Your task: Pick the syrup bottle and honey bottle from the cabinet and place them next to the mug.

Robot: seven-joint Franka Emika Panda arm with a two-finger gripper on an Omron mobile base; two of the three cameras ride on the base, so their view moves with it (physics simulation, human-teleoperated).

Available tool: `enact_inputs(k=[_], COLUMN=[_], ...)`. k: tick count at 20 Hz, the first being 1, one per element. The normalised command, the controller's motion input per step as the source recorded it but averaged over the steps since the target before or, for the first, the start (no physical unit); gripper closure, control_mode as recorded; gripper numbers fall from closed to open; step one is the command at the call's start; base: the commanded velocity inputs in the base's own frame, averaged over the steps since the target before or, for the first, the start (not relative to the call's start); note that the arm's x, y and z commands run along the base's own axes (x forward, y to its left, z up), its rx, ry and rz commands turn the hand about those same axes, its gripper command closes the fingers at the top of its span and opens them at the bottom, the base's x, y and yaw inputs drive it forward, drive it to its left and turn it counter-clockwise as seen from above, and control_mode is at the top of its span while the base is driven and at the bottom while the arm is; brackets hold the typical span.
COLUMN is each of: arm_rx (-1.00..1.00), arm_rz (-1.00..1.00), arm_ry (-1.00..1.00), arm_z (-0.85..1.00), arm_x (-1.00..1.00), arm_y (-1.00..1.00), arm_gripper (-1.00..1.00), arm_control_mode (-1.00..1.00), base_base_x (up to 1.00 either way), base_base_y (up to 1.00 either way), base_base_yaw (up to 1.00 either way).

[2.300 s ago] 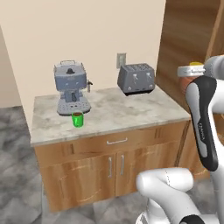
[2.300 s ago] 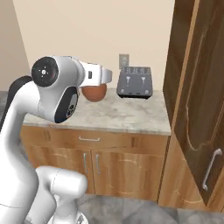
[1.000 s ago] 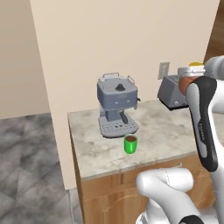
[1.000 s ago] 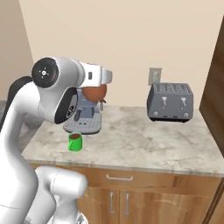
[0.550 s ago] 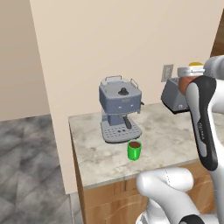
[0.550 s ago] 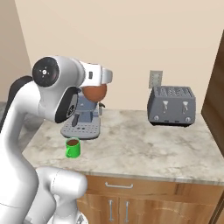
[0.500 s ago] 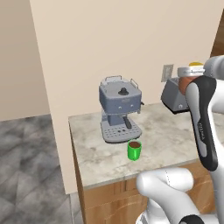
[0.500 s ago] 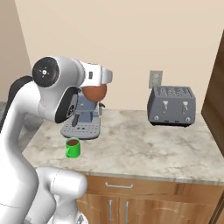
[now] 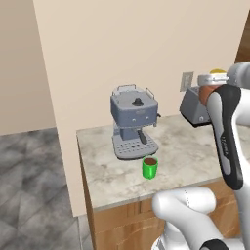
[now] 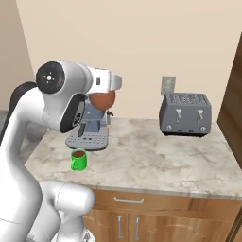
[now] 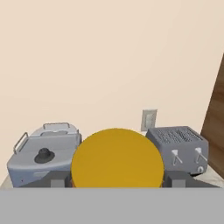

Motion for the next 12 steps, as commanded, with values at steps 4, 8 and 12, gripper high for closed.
enact_inputs(k=[4,8,12], arm_rx=[0.04,0.04,0.0], arm_rz=[0.24,0.35,0.35], arm_ry=[0.1,0.1,0.0], arm_z=[0.0,0.0,-0.11], arm_x=[0.7,0.73,0.53], arm_y=[-0.07,-0.03,-0.02], arm_gripper=[1.0,1.0,1.0], arm_control_mode=[-1.0,-1.0,-1.0], base_base_x=[0.0,0.0,0.0], base_base_y=[0.0,0.0,0.0], base_base_yaw=[0.0,0.0,0.0])
